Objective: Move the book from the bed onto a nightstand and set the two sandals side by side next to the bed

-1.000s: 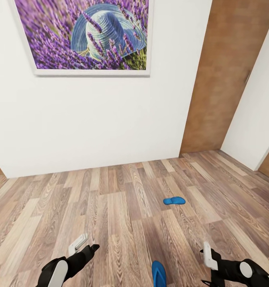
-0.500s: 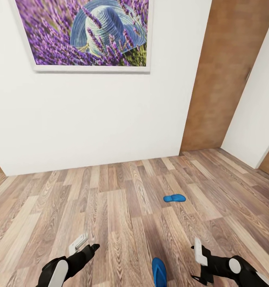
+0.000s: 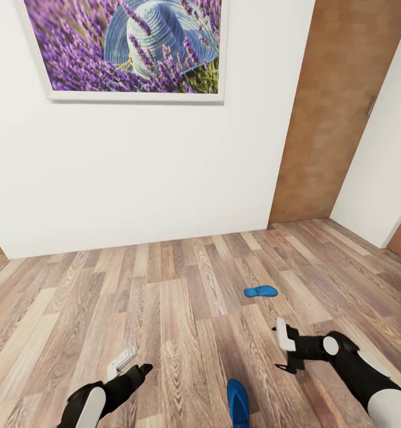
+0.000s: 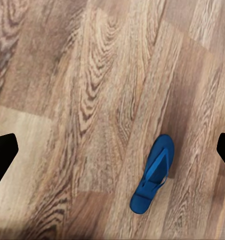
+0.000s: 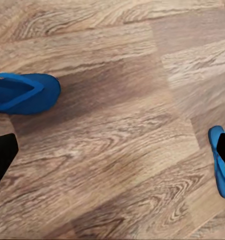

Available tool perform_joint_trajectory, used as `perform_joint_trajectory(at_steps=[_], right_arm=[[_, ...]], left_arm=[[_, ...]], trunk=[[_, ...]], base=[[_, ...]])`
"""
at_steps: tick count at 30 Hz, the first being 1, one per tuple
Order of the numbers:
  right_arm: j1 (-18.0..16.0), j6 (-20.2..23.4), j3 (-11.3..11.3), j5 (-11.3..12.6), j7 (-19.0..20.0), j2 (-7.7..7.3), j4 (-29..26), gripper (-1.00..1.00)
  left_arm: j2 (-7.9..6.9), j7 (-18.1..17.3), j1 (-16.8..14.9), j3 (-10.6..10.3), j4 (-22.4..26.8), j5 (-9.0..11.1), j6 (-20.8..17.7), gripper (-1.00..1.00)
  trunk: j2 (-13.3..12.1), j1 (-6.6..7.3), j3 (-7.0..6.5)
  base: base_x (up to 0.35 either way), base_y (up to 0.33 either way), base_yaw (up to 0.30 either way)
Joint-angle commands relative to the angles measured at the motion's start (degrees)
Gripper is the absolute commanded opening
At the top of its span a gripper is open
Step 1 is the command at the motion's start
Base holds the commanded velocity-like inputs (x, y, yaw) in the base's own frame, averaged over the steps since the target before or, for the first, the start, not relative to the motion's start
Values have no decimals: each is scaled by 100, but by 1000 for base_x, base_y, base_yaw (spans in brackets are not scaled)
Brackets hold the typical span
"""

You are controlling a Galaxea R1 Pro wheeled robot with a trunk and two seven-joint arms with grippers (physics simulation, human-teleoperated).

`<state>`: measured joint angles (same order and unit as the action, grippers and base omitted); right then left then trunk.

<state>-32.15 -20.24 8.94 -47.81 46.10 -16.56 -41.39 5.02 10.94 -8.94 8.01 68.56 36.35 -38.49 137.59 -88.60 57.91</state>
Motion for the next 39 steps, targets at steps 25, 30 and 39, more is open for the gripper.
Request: perform_joint_trajectory(at_steps=[25,30,39], right_arm=[[-196,-822,561,-4798,-3203,-53,-381,100],[-521,-1510,594,-6336,-3997,-93,-422,100],[-1403,-2562,664,-7141,-4117,-141,-292,100]], left_arm=[[26,316,-3,-271,37,79,-31,100],[24,333,-3,-273,40,76,-28,100],[13,341,-19,-289,96,71,-37,100]], trunk=[[580,-335,501],[587,-348,612],[599,-371,811]], base=[[0,0,0],[0,0,0],[0,0,0]])
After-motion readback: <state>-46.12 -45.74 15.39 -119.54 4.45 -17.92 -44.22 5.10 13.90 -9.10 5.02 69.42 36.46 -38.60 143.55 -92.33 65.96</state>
